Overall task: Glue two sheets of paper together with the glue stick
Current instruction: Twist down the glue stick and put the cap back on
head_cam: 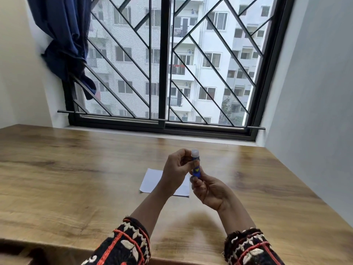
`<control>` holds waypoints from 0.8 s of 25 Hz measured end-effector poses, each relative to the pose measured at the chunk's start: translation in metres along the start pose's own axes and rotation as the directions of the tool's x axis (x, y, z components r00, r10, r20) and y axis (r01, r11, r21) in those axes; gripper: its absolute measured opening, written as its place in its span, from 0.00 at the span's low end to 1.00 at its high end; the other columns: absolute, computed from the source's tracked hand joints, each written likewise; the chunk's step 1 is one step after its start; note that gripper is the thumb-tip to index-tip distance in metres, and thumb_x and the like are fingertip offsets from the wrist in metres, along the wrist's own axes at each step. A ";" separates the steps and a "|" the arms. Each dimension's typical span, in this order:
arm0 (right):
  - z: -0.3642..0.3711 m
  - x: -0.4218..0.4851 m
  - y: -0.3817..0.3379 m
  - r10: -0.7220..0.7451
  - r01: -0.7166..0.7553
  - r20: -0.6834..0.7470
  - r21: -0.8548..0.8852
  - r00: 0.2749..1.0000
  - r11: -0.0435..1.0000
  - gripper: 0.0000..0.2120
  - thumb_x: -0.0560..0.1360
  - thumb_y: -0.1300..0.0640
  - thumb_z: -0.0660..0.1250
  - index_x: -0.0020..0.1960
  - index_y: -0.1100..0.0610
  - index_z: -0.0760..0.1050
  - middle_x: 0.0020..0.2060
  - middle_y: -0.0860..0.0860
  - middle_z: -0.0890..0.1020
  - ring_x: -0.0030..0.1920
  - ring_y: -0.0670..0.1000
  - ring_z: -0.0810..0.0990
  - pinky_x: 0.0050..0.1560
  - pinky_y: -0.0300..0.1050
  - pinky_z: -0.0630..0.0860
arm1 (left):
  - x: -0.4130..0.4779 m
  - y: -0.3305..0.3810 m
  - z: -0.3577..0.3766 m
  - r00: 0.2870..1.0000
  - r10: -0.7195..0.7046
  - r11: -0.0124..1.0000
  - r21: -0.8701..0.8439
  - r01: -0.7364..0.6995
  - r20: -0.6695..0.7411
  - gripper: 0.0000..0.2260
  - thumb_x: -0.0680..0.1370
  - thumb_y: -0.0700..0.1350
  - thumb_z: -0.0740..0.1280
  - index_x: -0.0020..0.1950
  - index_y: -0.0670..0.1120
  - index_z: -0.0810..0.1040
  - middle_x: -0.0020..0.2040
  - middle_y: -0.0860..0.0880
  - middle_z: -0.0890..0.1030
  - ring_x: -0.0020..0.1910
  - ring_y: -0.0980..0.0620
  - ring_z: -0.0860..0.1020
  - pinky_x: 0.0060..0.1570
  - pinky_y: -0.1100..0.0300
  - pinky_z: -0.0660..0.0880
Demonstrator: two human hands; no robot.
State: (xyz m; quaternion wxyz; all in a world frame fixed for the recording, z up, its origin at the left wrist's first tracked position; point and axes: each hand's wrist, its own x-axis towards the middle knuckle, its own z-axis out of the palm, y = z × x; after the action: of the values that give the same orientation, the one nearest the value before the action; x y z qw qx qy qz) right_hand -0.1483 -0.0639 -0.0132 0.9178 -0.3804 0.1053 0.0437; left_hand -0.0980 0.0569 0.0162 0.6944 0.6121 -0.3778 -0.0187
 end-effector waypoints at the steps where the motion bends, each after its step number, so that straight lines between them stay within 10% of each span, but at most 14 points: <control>1: 0.000 0.000 0.000 -0.011 0.010 0.002 0.036 1.000 0.999 0.12 0.70 0.56 0.64 0.46 0.65 0.75 0.27 0.55 0.78 0.23 0.45 0.75 0.23 0.34 0.75 | 0.000 0.000 0.000 1.000 -0.011 1.000 -0.006 0.011 -0.024 0.06 0.71 0.31 0.67 0.44 0.39 0.76 0.38 0.45 0.79 0.38 0.55 0.79 0.44 0.63 0.78; 10: -0.006 0.001 0.001 -0.155 0.154 0.033 0.043 0.987 0.987 0.10 0.65 0.71 0.63 0.43 0.68 0.81 0.38 0.60 0.84 0.37 0.53 0.85 0.40 0.42 0.83 | -0.003 -0.008 0.000 0.992 -0.025 1.000 0.002 0.025 -0.121 0.09 0.68 0.34 0.72 0.44 0.37 0.74 0.35 0.47 0.79 0.37 0.52 0.79 0.44 0.55 0.78; 15: -0.012 -0.002 -0.003 -0.282 0.273 0.021 -0.333 0.959 0.903 0.05 0.70 0.73 0.63 0.43 0.67 0.76 0.35 0.58 0.83 0.37 0.53 0.84 0.41 0.42 0.83 | -0.003 -0.012 0.000 0.979 0.008 0.996 0.084 0.009 -0.202 0.10 0.69 0.38 0.73 0.39 0.42 0.71 0.35 0.46 0.75 0.38 0.44 0.74 0.45 0.45 0.76; 20: -0.022 -0.013 -0.022 -0.507 0.325 -0.035 -0.729 0.861 0.602 0.06 0.69 0.71 0.67 0.39 0.62 0.78 0.35 0.58 0.79 0.37 0.52 0.79 0.40 0.38 0.79 | -0.005 -0.027 -0.003 0.964 0.062 0.977 0.211 -0.006 -0.260 0.09 0.71 0.39 0.71 0.45 0.37 0.73 0.37 0.44 0.77 0.38 0.47 0.74 0.41 0.60 0.73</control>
State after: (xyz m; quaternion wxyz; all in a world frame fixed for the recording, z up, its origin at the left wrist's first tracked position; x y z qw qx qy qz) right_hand -0.1608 -0.0948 -0.0100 0.6673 -0.7155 0.0978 -0.1824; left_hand -0.0883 0.0556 -0.0094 0.6708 0.6720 -0.2919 0.1151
